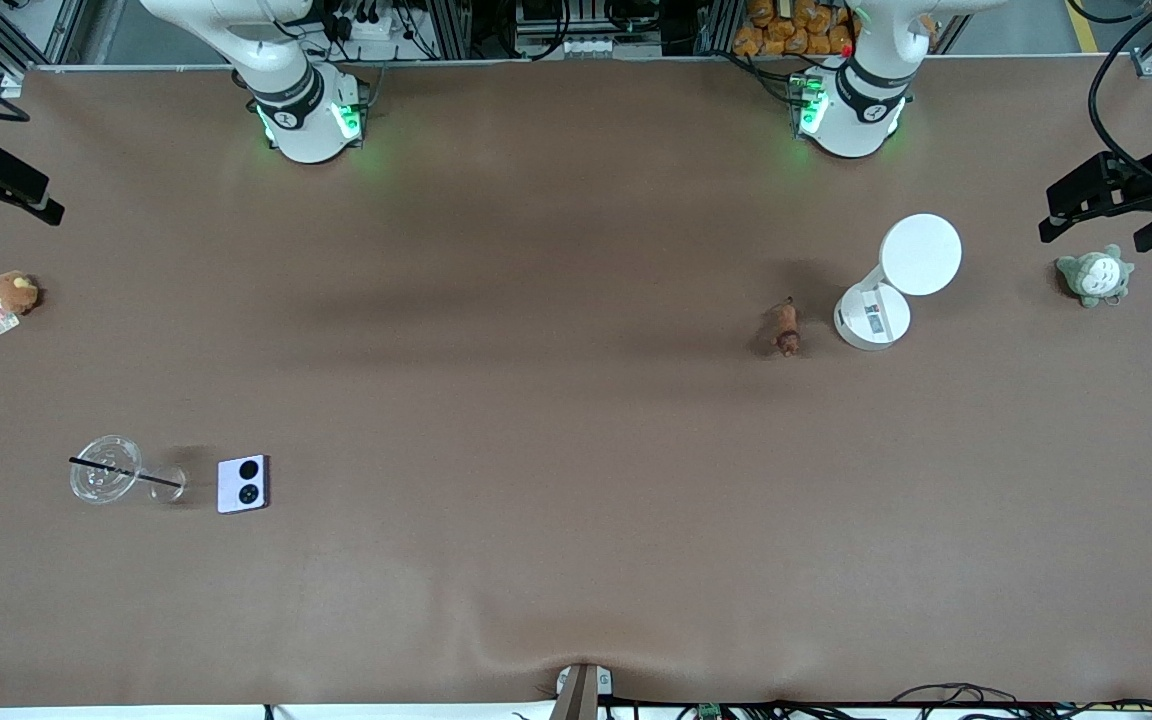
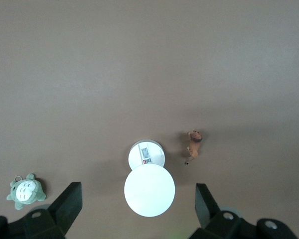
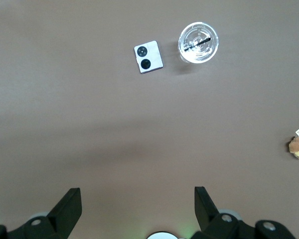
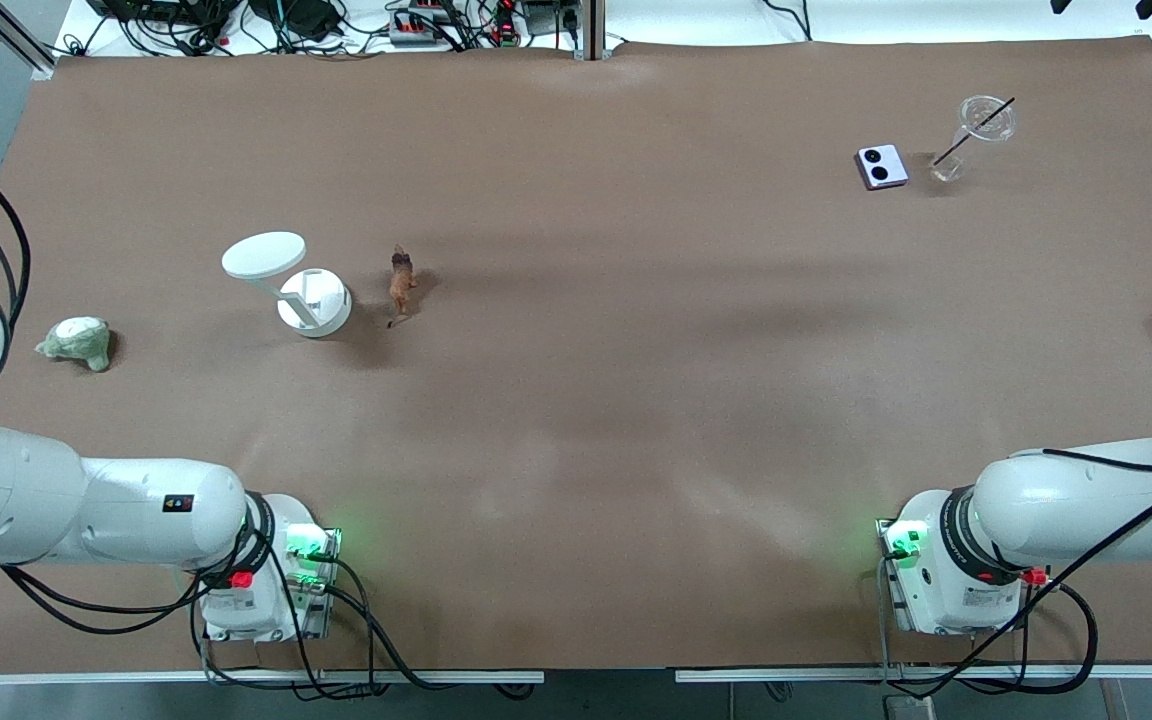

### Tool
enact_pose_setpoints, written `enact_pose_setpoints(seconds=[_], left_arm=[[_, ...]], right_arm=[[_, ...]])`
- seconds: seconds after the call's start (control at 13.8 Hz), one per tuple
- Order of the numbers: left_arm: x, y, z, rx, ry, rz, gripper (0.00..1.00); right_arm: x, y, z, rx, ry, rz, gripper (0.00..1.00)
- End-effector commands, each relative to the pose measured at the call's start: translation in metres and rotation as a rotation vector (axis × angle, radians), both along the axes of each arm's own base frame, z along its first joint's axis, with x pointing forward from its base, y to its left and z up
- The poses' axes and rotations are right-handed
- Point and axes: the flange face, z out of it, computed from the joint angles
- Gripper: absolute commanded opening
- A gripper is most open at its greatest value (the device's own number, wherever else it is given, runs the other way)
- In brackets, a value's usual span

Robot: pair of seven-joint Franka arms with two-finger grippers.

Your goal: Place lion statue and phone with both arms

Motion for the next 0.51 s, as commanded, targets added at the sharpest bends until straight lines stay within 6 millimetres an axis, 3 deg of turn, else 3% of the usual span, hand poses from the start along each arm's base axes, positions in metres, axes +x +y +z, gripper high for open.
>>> enact_pose_setpoints(seconds=[0.0, 0.44], left_arm=[[-0.005, -0.001, 0.001, -0.004, -0.004, 0.011, 1.0], [-0.004, -0.002, 0.0, -0.005, 0.002, 0.069, 1.0]], right_arm=[[0.004, 0.004, 0.001, 0.003, 0.015, 0.0, 1.0], [0.003, 0.005, -0.018, 0.005, 0.058, 0.0, 1.0]])
